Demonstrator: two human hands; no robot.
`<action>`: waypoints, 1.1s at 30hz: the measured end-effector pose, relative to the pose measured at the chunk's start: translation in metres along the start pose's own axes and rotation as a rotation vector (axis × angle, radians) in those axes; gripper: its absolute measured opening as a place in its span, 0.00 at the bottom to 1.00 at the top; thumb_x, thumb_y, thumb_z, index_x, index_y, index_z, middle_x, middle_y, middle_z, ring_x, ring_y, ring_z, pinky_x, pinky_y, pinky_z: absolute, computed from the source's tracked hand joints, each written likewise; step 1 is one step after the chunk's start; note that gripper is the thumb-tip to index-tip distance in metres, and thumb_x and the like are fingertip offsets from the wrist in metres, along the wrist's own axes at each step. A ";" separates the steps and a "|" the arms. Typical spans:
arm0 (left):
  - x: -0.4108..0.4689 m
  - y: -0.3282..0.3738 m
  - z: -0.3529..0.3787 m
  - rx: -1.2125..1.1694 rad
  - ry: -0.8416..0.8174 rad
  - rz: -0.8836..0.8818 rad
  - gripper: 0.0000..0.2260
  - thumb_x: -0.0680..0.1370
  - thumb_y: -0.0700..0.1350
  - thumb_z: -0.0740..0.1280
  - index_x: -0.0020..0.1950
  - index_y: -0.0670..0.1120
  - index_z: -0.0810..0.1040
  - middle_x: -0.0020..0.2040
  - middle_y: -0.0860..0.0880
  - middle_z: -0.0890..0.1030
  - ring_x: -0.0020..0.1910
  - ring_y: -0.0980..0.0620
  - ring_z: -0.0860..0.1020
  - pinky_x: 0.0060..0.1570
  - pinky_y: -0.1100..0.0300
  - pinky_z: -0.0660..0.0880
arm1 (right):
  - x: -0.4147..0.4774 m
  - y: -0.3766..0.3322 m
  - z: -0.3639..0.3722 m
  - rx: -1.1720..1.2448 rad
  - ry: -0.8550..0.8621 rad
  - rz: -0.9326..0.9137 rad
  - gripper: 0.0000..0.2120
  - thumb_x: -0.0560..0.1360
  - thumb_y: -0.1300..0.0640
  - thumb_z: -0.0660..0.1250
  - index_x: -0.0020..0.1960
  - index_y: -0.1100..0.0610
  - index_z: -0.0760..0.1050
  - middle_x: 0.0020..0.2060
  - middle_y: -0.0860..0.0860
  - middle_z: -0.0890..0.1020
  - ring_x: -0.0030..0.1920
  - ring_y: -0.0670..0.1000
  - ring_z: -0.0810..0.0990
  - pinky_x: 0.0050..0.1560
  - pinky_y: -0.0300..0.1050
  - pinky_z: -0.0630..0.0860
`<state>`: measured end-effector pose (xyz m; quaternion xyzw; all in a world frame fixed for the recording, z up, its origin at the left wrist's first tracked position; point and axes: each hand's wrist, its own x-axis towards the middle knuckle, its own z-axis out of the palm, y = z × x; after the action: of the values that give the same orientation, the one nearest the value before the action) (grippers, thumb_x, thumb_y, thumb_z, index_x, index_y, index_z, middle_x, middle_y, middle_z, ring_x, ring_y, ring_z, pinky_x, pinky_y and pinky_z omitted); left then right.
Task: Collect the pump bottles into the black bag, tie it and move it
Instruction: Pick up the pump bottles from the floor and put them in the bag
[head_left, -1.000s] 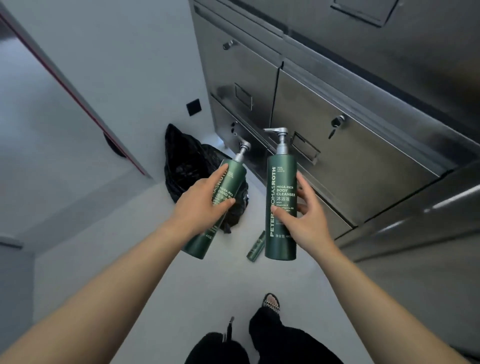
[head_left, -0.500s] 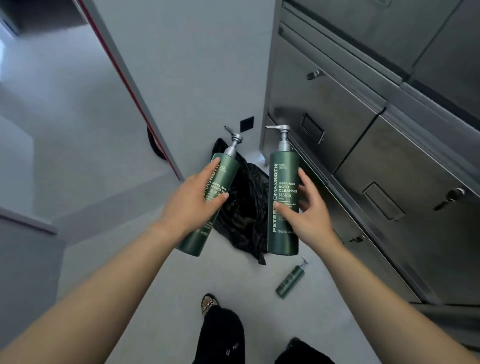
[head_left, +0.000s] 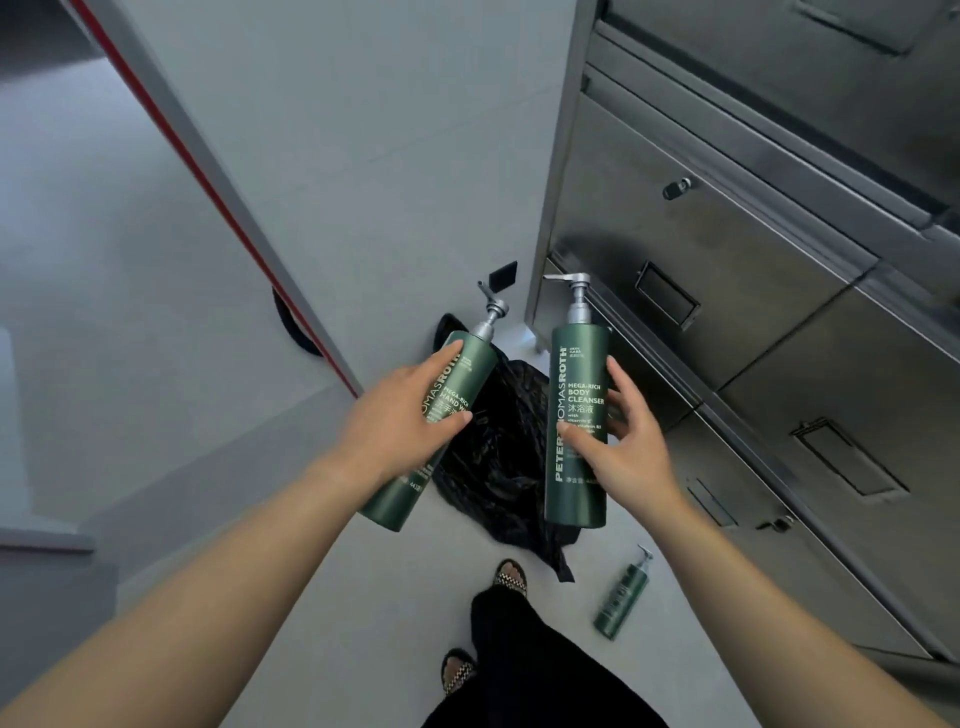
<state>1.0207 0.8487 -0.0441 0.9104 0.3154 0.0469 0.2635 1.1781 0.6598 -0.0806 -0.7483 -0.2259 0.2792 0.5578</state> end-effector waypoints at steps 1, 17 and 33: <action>0.010 -0.005 -0.004 0.019 0.013 -0.005 0.33 0.73 0.57 0.68 0.74 0.63 0.55 0.61 0.47 0.77 0.58 0.47 0.75 0.54 0.56 0.71 | 0.012 -0.001 0.006 0.010 -0.006 0.004 0.40 0.68 0.60 0.75 0.66 0.31 0.58 0.54 0.35 0.73 0.48 0.28 0.76 0.39 0.23 0.72; 0.155 -0.080 0.002 -0.067 -0.174 0.178 0.34 0.73 0.55 0.70 0.75 0.60 0.58 0.58 0.46 0.78 0.54 0.48 0.75 0.46 0.62 0.64 | 0.087 0.010 0.082 -0.030 0.206 0.160 0.40 0.66 0.54 0.76 0.69 0.32 0.59 0.54 0.29 0.72 0.53 0.35 0.76 0.47 0.28 0.74; 0.212 -0.213 0.224 -0.066 -0.342 0.296 0.34 0.71 0.54 0.71 0.74 0.61 0.60 0.56 0.48 0.78 0.54 0.48 0.76 0.50 0.56 0.72 | 0.110 0.253 0.159 0.068 0.503 0.317 0.40 0.67 0.57 0.75 0.69 0.33 0.59 0.56 0.27 0.73 0.55 0.33 0.76 0.49 0.30 0.75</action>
<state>1.1289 1.0161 -0.3612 0.9324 0.1273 -0.0595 0.3328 1.1602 0.7743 -0.3774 -0.8008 0.0487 0.1761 0.5704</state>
